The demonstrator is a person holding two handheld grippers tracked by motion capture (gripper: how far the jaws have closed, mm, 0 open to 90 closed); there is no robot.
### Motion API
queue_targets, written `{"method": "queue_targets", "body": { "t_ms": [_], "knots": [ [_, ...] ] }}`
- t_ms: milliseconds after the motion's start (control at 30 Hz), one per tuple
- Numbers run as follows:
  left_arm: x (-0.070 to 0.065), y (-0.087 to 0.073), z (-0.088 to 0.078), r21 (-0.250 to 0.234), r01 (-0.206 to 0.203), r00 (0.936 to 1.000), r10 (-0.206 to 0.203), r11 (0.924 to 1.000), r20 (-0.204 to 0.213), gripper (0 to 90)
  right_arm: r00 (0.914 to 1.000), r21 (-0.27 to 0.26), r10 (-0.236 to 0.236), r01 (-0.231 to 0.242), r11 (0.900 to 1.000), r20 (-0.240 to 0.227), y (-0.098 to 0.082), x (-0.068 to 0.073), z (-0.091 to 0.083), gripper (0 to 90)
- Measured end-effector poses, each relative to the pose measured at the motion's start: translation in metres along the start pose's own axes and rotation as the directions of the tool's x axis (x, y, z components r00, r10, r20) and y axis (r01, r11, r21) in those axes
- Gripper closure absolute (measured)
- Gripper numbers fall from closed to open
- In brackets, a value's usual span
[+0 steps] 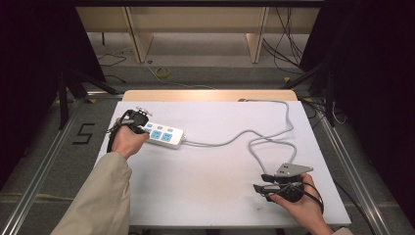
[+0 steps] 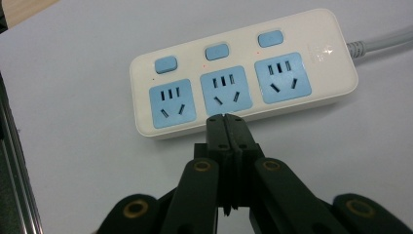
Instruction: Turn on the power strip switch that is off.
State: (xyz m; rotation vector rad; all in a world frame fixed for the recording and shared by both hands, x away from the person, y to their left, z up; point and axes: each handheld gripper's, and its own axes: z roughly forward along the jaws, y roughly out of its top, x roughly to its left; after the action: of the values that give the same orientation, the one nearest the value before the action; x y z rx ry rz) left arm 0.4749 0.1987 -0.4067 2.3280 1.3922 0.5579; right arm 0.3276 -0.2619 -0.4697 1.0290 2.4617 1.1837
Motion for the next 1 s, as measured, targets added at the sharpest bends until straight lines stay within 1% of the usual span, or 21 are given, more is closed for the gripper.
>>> {"method": "queue_targets", "body": {
  "t_ms": [300,567,700,733,767,1000],
  "knots": [
    [0.002,0.006,0.004,0.013,-0.005,1.0000,0.005,0.9999,-0.008,90.0,1.0000,-0.001,-0.001,0.001,1.000,0.001,0.000,0.000,0.000,48.6],
    [0.005,0.009,0.008,0.020,0.003,0.9999,-0.003,0.9998,-0.013,90.0,1.0000,0.000,0.002,-0.002,1.000,0.000,0.000,0.000,0.000,48.6],
    [0.008,0.012,0.008,0.023,-0.001,0.9998,0.001,0.9997,-0.018,90.0,1.0000,-0.001,0.001,-0.001,1.000,0.001,0.000,0.000,0.000,48.6],
    [0.008,0.013,0.008,0.017,0.005,0.9998,-0.005,0.9998,-0.019,90.0,1.0000,-0.001,0.001,-0.001,1.000,0.001,0.000,0.000,0.000,48.7],
    [0.009,0.014,0.008,0.021,-0.003,0.9998,0.003,0.9998,-0.021,90.0,1.0000,-0.001,0.001,-0.001,1.000,0.001,0.000,0.000,0.000,48.6],
    [0.012,0.019,0.011,0.024,-0.003,0.9996,0.004,0.9997,-0.029,90.0,1.0000,-0.002,0.005,-0.005,1.000,0.003,0.000,0.000,0.000,48.7]
  ]
}}
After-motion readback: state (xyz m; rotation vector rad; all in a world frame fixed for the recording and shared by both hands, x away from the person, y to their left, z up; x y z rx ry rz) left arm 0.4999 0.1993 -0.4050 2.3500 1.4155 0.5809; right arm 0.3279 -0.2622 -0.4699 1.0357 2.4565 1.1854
